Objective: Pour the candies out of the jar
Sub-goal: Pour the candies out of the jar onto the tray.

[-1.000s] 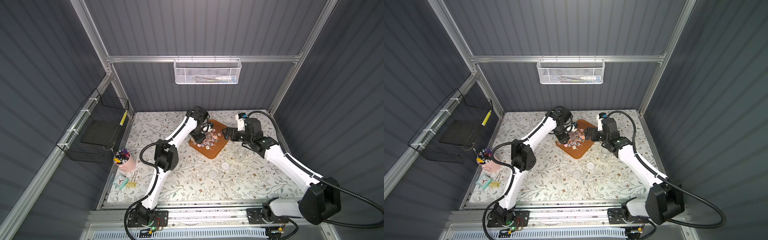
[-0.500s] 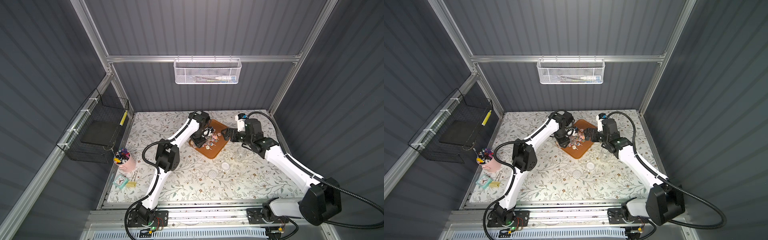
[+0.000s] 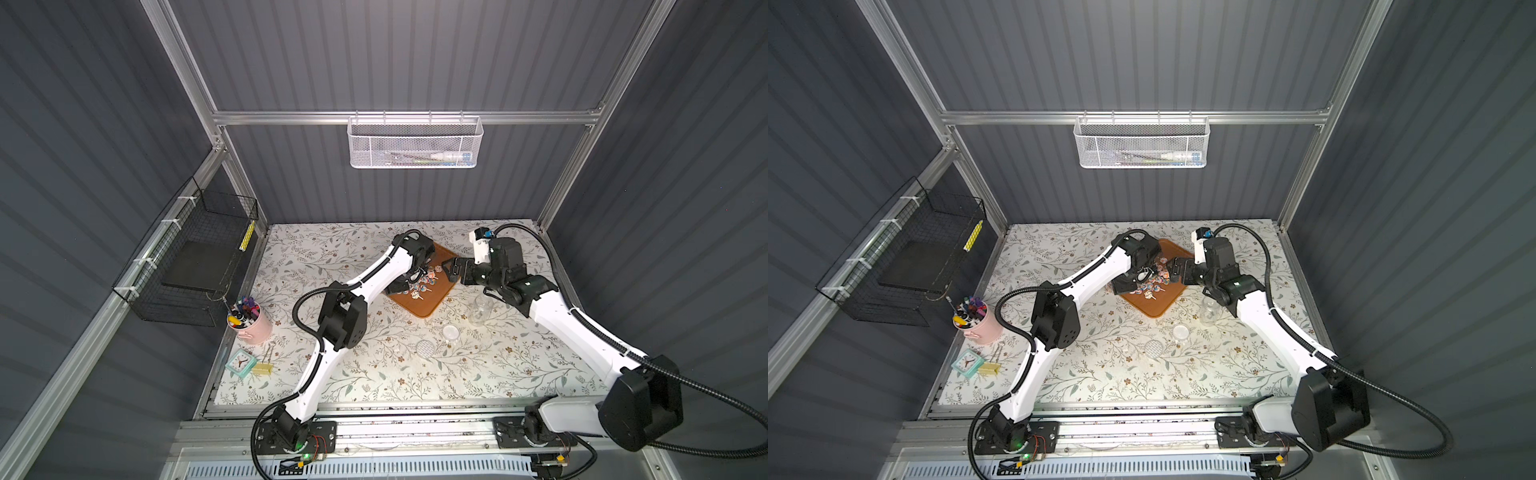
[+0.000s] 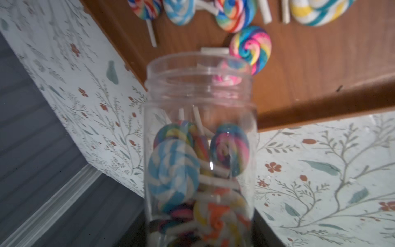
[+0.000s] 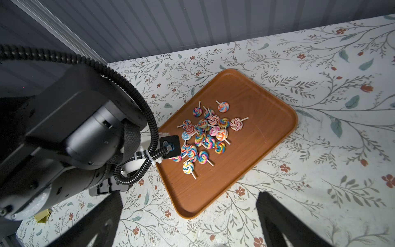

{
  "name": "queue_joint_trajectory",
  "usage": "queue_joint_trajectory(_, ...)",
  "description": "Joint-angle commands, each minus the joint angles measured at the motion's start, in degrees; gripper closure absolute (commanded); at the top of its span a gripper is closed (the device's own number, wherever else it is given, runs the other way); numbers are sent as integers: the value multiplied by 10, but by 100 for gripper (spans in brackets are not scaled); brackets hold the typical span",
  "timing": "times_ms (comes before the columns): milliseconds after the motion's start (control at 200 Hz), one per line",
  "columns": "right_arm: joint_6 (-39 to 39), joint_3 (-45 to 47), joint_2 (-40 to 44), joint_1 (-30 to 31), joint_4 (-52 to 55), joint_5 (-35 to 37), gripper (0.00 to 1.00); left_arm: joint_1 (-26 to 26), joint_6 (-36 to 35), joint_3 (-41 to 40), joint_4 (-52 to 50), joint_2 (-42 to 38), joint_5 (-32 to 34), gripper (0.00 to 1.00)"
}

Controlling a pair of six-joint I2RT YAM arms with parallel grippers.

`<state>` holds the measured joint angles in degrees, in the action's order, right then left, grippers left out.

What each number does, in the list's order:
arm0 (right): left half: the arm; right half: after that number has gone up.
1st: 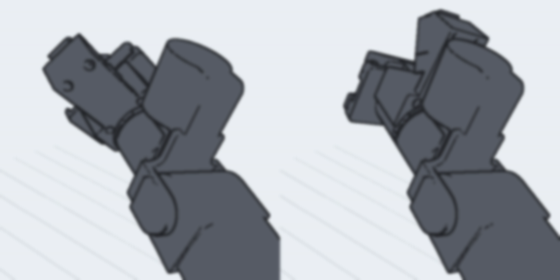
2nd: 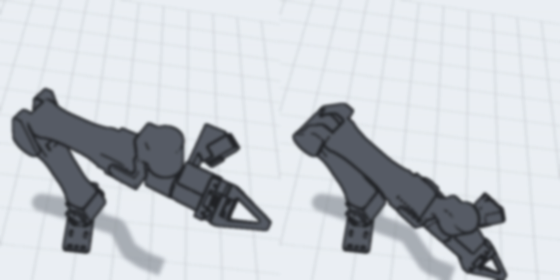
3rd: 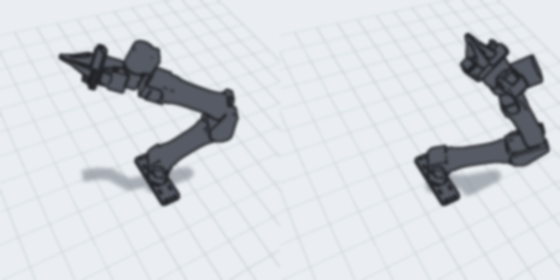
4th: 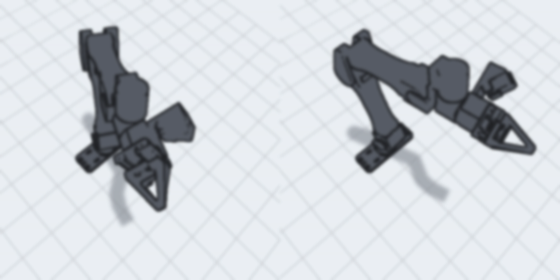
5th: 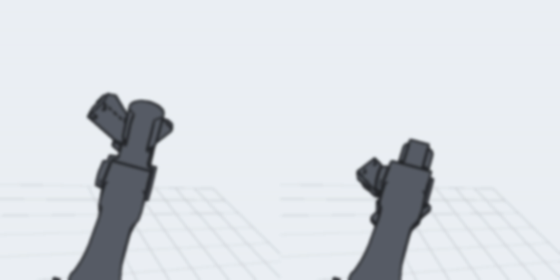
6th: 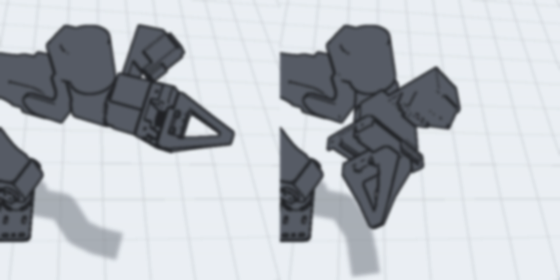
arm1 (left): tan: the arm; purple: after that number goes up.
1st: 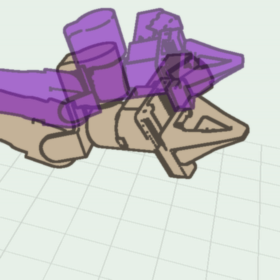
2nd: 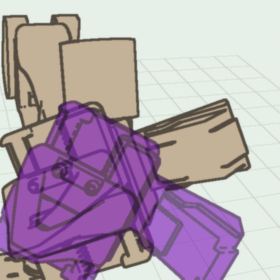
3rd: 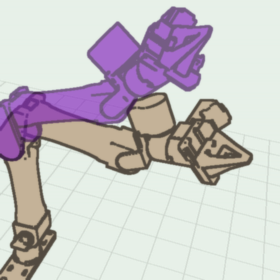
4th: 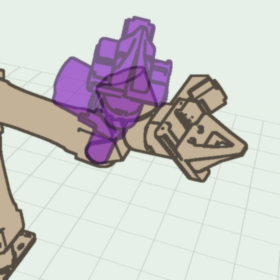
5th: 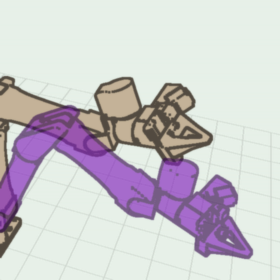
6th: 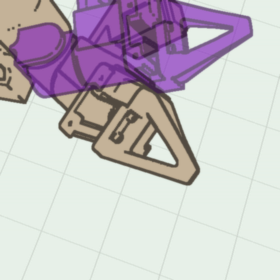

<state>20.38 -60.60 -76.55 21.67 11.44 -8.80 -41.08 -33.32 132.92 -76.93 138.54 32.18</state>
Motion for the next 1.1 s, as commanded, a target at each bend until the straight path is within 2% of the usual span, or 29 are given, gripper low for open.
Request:
queue_joint_trajectory(0,-1,-9,0,-2,0,-5,1,-2,-72,28,39,-1,31,100)
queue_joint_trajectory(260,-1,-10,-2,-2,-1,-4,1,-3,-161,50,92,11,13,100)
queue_joint_trajectory(410,-5,-8,6,-2,2,2,1,-2,-191,97,111,40,9,100)
queue_joint_trajectory(545,-7,0,14,-2,1,8,1,-3,-232,82,155,51,35,100)
queue_joint_trajectory(620,-7,1,15,-2,1,9,1,-3,-226,87,157,53,35,100)
queue_joint_trajectory(720,-9,3,18,-2,3,12,1,-12,-212,63,161,28,45,100)
queue_joint_trajectory(865,-11,1,18,-2,3,13,1,-12,-226,-29,265,-24,37,100)
queue_joint_trajectory(996,-11,1,19,-2,5,14,1,-12,-236,-21,277,-15,48,100)
queue_joint_trajectory(1096,-11,6,24,-2,5,17,1,-13,-277,-38,312,-10,98,100)
